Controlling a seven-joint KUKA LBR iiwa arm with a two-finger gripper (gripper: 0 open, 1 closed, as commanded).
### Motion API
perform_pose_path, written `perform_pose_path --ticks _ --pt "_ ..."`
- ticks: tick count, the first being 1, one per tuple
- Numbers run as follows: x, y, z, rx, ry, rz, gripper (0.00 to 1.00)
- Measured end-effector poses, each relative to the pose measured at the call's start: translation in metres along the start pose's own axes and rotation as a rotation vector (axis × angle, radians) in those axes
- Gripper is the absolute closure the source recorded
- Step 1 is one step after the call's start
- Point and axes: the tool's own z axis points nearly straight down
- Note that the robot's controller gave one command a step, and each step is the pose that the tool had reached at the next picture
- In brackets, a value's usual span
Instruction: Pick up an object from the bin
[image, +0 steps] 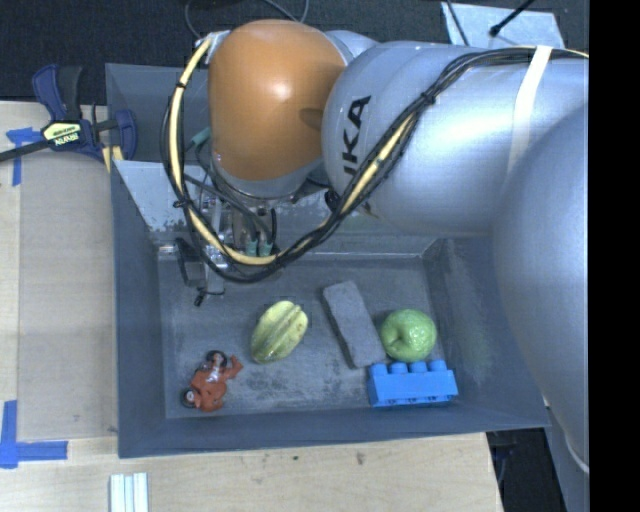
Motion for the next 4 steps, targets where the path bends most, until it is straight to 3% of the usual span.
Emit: perform_pose_path --ticks 1,2,3,4 --pt "-0.001 -0.001 -0.005 -0.002 -0.007 0.003 0.0" --pt "-0.01 -0.01 0.01 -0.005 -0.013 -0.07 0.0" --pt "-0.022 -0.024 0.052 0.0 -0.008 -0.166 0.0" --pt "-0.018 -0.022 0.08 -0.005 -0.012 0.096 0.0"
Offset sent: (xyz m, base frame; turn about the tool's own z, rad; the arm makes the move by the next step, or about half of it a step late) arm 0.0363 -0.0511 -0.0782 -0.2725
